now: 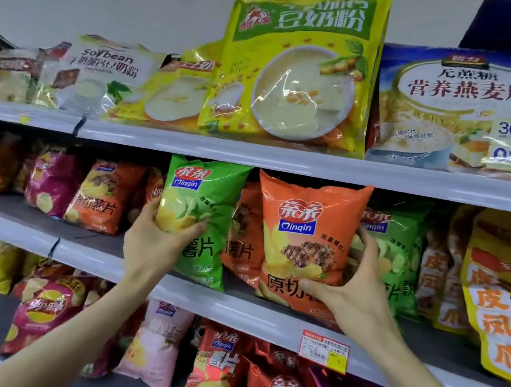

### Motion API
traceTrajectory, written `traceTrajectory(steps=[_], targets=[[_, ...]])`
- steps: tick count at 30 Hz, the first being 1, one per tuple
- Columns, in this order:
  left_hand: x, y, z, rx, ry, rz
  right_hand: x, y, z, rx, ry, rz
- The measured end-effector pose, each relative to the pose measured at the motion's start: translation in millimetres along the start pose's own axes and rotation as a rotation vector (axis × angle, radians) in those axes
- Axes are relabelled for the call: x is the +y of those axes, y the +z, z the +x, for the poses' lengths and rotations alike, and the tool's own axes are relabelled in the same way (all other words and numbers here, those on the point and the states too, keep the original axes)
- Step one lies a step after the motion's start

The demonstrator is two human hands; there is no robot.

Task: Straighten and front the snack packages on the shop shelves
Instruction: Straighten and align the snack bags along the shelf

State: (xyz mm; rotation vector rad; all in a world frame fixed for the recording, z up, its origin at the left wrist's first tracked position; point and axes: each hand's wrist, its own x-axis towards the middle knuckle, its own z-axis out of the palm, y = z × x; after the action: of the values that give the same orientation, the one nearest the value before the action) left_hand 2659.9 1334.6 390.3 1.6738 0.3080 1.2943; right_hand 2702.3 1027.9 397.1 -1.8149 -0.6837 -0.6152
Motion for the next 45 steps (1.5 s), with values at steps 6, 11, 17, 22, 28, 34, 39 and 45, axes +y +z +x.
traceTrajectory(steps=[6,11,17,22,28,34,39,45], targets=[[-9,-36,37,-0.042,0.207,0.289,-7,35,14,-0.014,-0.03,-0.002],[-33,-68,46,-0.016,0.267,0.375,-14,61,30,-0.066,0.018,-0.055],[-60,-99,36,0.018,0.225,0.249,-11,85,46,-0.153,0.091,-0.052],[-47,-105,22,0.034,0.253,0.141,-6,90,56,-0.246,0.218,0.087],[-27,-95,-19,-0.049,0.337,0.055,-6,91,32,-0.156,0.231,-0.01],[-2,-57,-53,-0.165,0.399,-0.108,-12,73,-10,0.018,0.05,0.019],[27,-4,-93,-0.264,0.409,-0.234,-28,44,-58,-0.008,-0.097,0.077],[64,57,-123,-0.381,0.384,-0.2,-21,-3,-66,-0.046,0.031,0.222]])
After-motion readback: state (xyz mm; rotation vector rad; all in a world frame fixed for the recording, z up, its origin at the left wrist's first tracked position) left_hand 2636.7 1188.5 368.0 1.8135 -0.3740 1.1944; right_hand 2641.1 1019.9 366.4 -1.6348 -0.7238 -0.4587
